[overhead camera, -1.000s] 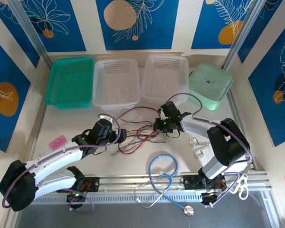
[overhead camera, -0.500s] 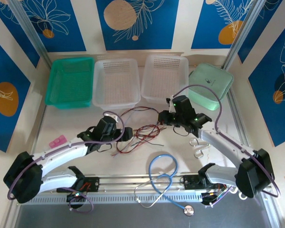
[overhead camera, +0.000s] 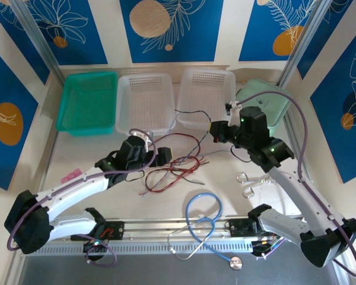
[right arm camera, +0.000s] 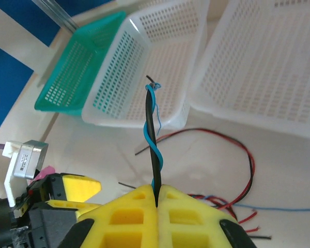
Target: Untangle the cables
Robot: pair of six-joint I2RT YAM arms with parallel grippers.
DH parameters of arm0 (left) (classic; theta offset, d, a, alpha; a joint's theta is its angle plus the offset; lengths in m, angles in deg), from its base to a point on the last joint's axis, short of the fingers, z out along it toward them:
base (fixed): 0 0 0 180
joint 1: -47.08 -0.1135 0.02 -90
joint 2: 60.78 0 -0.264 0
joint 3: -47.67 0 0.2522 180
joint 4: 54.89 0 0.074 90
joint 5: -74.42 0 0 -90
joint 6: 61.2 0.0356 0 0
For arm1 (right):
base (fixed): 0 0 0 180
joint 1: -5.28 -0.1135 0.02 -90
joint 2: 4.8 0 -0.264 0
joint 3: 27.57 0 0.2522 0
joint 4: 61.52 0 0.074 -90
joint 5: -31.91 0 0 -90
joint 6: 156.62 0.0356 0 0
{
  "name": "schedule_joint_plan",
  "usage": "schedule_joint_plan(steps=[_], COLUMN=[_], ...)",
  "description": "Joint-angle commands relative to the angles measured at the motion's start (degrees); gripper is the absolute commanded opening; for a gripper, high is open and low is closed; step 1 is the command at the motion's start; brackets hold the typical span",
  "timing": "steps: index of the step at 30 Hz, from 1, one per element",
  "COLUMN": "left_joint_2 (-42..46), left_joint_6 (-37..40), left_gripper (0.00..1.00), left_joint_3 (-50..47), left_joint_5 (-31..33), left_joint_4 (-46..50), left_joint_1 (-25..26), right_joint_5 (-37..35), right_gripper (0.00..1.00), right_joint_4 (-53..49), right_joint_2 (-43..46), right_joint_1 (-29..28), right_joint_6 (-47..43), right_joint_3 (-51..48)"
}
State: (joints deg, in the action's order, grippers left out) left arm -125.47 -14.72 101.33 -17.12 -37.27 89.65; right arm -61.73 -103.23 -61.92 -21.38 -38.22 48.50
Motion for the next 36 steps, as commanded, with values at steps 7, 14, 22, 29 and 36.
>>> schedule_joint_plan(steps=[7,14,22,29,36], left_joint_2=[3.8,-1.1,-11.1,-16.1,-18.1], left_joint_6=[-3.1,-3.1,-7.5,-9.5,-10.4], left_gripper=[0.92,0.92,0.91,0.89,0.78], left_joint_3=[8.0,19.8,25.3,27.0,27.8], left_joint_5=[-4.6,-10.6,-16.6,-18.3,-17.4], left_joint_4=[-0.6,1.9,-5.5,-11.1,-16.7], left_joint_1=[0.4,-0.6,-0.6,-0.6,-0.6], right_joint_5=[5.0,4.3,0.4,1.5,1.4], right_gripper=[0.0,0.0,0.0,0.0,0.0], right_joint_4=[0.3,3.8,7.7,9.4,11.4], right_joint_2=[2.2,4.1,4.7,4.7,6.2], right_joint_1=[1.2,-1.3,-7.0,-10.0,-10.7], right_joint_6=[-4.0,-5.0,-7.4,-8.3,-6.5], right_joint_3=[2.3,-1.4,-4.6,-5.9,-10.0])
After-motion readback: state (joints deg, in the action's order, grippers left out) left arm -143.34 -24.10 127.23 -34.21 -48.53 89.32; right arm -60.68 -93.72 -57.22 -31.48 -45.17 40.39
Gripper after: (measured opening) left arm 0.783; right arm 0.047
